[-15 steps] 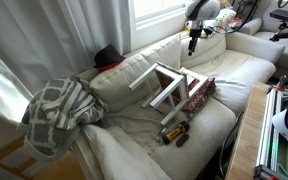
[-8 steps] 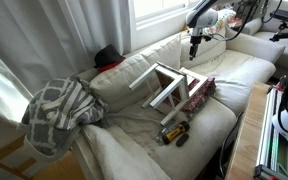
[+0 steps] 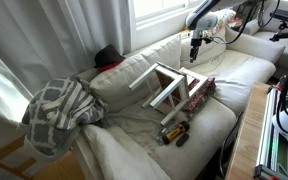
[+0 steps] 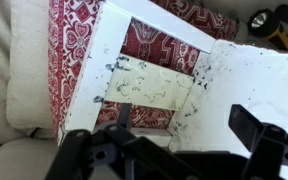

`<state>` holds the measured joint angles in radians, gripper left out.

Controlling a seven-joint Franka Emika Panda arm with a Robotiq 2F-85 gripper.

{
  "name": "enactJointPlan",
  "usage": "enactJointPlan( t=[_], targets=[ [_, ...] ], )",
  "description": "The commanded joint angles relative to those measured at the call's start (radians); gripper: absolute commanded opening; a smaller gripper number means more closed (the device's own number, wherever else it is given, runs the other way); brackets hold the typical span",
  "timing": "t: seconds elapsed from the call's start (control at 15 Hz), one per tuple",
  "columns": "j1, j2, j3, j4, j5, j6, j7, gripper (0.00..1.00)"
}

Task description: Pick the chair and position it upright

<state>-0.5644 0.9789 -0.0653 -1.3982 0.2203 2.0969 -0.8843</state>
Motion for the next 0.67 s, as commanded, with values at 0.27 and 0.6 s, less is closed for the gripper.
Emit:
enactJointPlan(
  t=[0.27,0.6],
  targets=[
    [-0.09,0.191,0.036,0.205,0.008,-0.202,-0.023,1.0],
    [-0.122,0.289,0.032,0.311,0.004,-0.209,0.019,1.0]
  ],
)
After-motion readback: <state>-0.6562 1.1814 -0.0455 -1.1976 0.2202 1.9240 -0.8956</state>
